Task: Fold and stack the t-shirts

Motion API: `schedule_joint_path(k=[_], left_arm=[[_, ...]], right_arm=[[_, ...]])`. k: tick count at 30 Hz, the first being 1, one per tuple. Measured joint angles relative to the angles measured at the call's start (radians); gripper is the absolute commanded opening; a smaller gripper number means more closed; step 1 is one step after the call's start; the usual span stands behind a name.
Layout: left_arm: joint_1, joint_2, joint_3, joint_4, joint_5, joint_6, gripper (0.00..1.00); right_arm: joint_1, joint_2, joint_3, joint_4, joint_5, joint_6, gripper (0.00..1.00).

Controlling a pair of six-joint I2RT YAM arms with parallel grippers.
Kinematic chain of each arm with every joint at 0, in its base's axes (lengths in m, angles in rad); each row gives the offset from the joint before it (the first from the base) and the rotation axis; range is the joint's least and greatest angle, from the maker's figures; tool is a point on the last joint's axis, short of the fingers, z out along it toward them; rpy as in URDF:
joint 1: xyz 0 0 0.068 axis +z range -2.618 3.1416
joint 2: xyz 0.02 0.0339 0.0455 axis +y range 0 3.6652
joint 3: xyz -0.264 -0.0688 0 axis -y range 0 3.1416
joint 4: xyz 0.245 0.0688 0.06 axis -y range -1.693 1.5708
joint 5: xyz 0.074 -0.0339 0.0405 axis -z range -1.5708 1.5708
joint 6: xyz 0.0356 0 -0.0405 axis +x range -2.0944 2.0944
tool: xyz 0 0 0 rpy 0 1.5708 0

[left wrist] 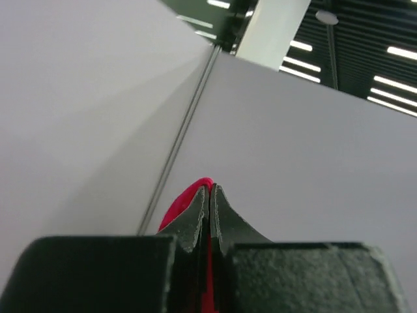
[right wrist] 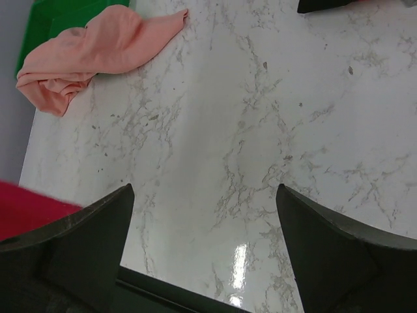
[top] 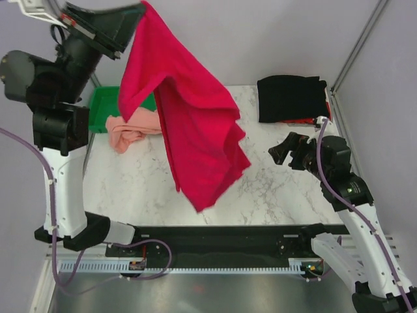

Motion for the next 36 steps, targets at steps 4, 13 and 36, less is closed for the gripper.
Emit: schedule_joint_path(k=[4,13,36], left_arm=[[0.016,-0.182,-0.486,0.000,0.097,-0.078,0.78],[0.129,-0.337,-1.329,-0.343,0.064,-0.075,1.00],[0.364,0.298,-0.887,-0.410,-0.517,0.154,1.00]], right_arm=[[0.000,-0.021,0.030,-0.052,0.033,0.008,0.98],[0.001,0.029,-0.030,-0.097,0.016,0.049,0.98],[0.286,0.294,-0.201,0.016,0.055,0.090,0.98]])
